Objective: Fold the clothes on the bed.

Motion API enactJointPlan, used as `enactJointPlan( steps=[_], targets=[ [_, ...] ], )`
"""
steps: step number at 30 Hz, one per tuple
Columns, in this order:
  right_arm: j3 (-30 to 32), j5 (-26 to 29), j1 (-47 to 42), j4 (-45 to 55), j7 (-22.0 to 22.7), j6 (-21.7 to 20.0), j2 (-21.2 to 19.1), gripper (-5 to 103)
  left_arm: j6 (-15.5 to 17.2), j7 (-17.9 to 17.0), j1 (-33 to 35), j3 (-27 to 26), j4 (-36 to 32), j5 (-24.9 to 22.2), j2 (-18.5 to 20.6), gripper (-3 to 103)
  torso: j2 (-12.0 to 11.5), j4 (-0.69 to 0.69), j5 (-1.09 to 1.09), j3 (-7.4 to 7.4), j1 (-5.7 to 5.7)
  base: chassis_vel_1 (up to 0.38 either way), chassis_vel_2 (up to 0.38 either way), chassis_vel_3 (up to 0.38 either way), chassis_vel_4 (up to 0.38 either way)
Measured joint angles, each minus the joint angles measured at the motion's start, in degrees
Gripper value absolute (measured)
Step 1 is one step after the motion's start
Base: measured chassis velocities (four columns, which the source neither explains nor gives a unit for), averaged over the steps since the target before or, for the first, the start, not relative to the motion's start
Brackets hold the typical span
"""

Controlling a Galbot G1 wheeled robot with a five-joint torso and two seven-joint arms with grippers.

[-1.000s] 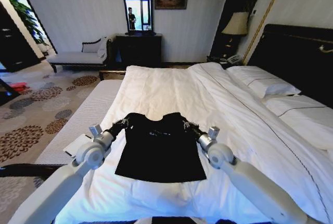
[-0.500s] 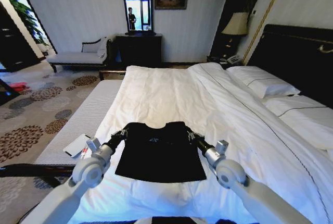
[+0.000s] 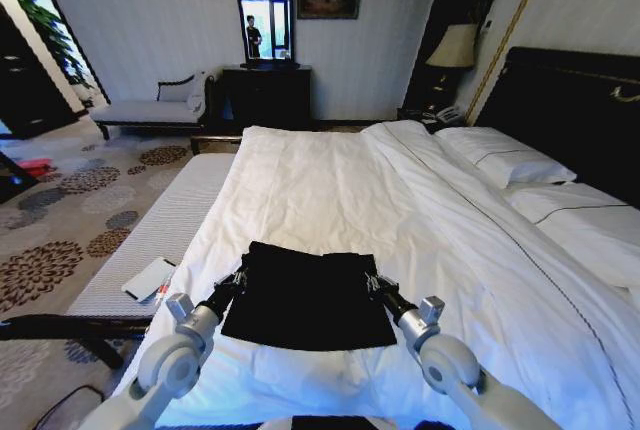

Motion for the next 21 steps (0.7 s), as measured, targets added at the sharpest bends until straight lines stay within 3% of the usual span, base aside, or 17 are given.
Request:
enactJointPlan(
  steps=[2,6,8,11,15,18,20,21],
  targets=[
    [0.3,-0.7,-0.8,0.0,-0.3,0.2,0.1,8,0.1,0.0,0.5,0.1,0.1,0.7,-0.2,-2,0.0,-0.01,-0.01,0.00,0.00,0.000,0.000,0.000,0.000],
    [1.1,-2.9,-4.4,1.0,-1.4,0.6,1.2,30,0.3,0.0,3.4,0.2,-0.6,5.2,-0.6,19,0.0,-0.01,0.00,0.00,0.00,0.000,0.000,0.000,0.000],
    [1.2,-3.2,-4.9,1.2,-1.5,0.7,1.5,30,0.3,0.0,4.0,0.1,-0.8,6.0,-0.7,19,0.0,0.00,0.00,0.00,0.00,0.000,0.000,0.000,0.000],
    [2.1,-5.4,-7.8,2.1,-2.6,1.6,2.3,46,0.3,0.6,6.5,-0.4,-2.2,9.0,-0.9,34,0.0,0.00,0.00,0.00,0.00,0.000,0.000,0.000,0.000],
    [3.3,-6.5,-10.2,3.1,-3.1,2.2,3.0,57,0.1,1.0,8.5,-1.1,-3.9,10.6,-1.0,45,0.0,-0.01,0.00,-0.01,0.00,0.000,0.000,0.000,0.000],
    [4.8,-6.8,-12.3,4.6,-3.3,2.5,3.6,73,0.0,1.0,10.3,-2.4,-5.8,10.9,-1.4,61,0.0,-0.01,0.00,-0.01,0.00,0.000,0.000,0.000,0.000],
    [5.3,-6.6,-12.6,5.0,-3.3,2.5,3.7,79,-0.1,1.0,10.8,-3.0,-6.4,11.0,-1.4,61,0.0,-0.01,0.00,-0.01,0.00,0.000,0.000,0.000,0.000],
    [5.9,-6.0,-12.8,5.7,-3.3,2.5,3.7,84,-0.2,1.0,11.3,-3.7,-7.1,11.0,-1.4,73,0.0,-0.01,0.00,-0.01,-0.01,0.000,0.000,0.000,0.000]
  ],
)
